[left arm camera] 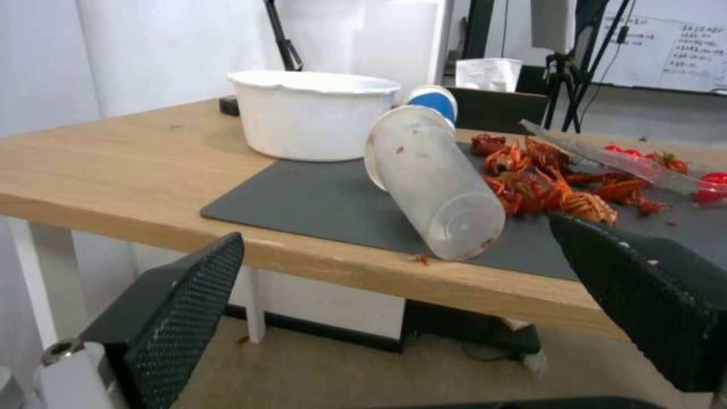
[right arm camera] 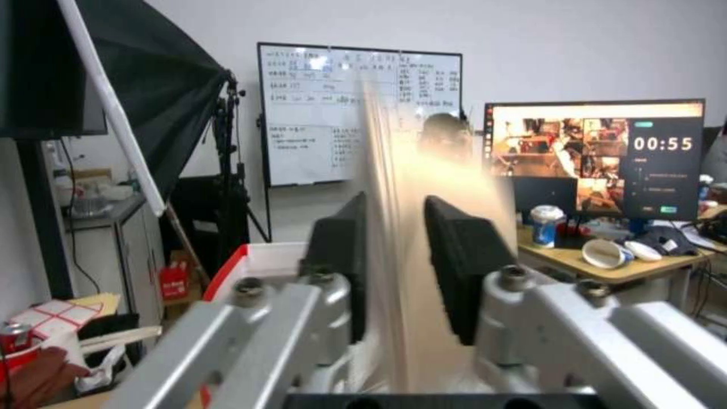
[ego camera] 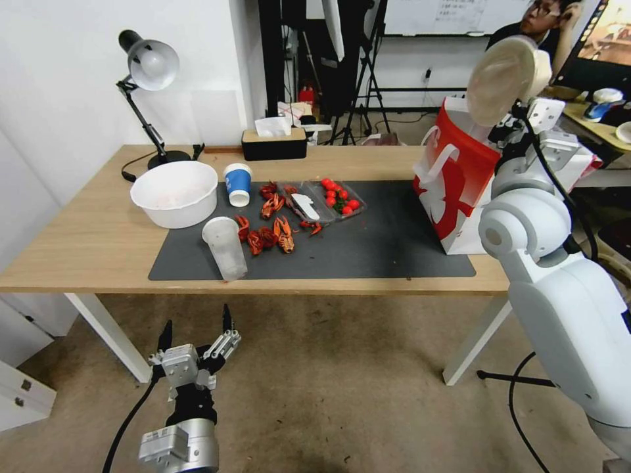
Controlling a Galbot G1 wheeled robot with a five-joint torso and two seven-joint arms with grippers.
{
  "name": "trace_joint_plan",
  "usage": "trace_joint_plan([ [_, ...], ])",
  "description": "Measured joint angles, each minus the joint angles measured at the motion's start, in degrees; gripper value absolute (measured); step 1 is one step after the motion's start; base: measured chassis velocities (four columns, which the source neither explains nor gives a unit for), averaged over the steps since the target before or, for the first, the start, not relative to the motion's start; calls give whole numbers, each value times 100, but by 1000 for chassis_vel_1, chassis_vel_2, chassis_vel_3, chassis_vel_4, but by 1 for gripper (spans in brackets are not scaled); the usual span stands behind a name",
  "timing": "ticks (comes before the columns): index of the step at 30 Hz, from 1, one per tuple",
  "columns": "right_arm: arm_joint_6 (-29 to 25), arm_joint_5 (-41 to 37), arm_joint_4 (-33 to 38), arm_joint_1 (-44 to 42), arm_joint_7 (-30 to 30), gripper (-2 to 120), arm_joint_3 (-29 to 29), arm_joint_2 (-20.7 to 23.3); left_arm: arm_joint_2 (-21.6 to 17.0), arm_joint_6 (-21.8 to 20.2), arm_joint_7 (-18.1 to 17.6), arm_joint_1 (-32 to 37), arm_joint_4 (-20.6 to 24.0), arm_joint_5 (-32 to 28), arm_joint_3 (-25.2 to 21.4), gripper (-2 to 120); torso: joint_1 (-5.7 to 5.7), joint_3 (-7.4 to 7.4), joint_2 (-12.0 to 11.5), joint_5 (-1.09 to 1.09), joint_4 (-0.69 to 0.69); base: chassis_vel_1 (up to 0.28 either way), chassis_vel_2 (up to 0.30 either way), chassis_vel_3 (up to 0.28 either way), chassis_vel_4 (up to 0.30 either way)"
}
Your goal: Pick up the trash from the table and place it into the takeout bag.
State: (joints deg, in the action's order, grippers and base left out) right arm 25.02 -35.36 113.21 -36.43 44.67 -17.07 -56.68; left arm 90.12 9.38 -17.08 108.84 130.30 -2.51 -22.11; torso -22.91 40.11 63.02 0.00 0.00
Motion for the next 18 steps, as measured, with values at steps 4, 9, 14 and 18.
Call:
trace_joint_plan([
  [4,11,-17,30,-27,-14,39,-2,50,9,1,-29,42,27,22,15,100,0,0,0,0,0,0,0,0,0],
  [9,20,-17,37,-47,-40,54,4,40,27,8,-28,56,44,50,30,100,-1,0,0,0,0,0,0,0,0],
  [14,41,14,56,-102,-66,73,16,-2,44,9,-12,54,55,63,34,100,-2,0,0,0,0,0,0,0,0],
  [18,36,74,56,-144,-118,87,16,-28,56,9,-4,48,74,64,36,100,-2,0,0,0,0,0,0,0,0],
])
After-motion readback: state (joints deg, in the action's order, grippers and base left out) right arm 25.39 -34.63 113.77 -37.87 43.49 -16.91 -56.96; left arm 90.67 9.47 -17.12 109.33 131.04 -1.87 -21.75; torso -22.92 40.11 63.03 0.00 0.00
